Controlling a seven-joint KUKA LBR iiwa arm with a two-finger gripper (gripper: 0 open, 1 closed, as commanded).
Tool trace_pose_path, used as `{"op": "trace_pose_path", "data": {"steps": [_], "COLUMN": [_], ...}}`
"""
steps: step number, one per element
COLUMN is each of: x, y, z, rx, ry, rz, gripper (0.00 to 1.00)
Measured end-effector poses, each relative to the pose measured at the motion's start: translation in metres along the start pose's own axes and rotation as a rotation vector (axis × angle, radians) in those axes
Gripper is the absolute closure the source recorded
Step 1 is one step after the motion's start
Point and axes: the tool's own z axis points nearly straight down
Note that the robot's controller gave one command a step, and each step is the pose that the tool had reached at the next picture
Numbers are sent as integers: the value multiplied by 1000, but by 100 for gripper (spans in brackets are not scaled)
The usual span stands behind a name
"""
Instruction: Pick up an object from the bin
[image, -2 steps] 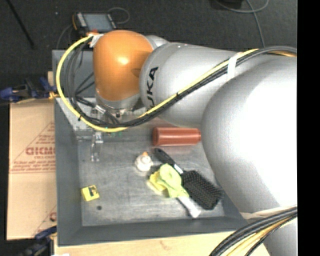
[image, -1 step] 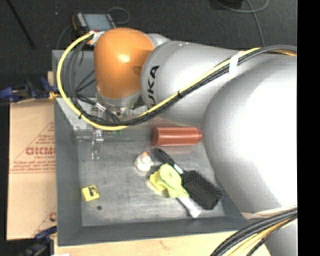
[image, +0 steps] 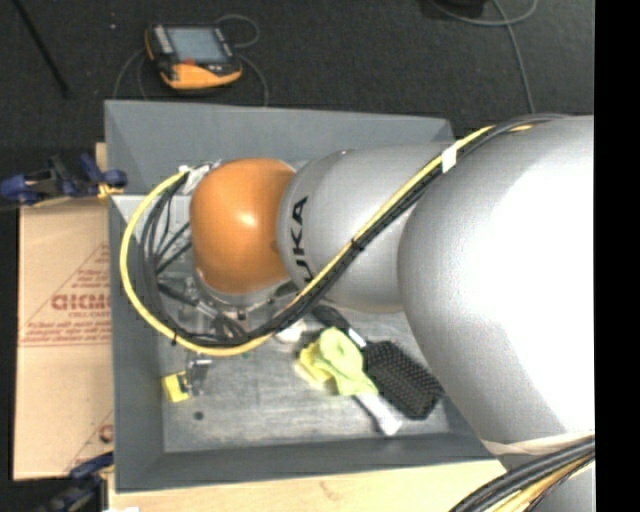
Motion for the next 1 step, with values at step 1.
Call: {"op": "trace_pose_path", "data": {"steps": [1], "x": [36], "y": [-11], "z": [-6], "rx": [2], "ry": [3], "rz": [-114], "gripper": [0]}}
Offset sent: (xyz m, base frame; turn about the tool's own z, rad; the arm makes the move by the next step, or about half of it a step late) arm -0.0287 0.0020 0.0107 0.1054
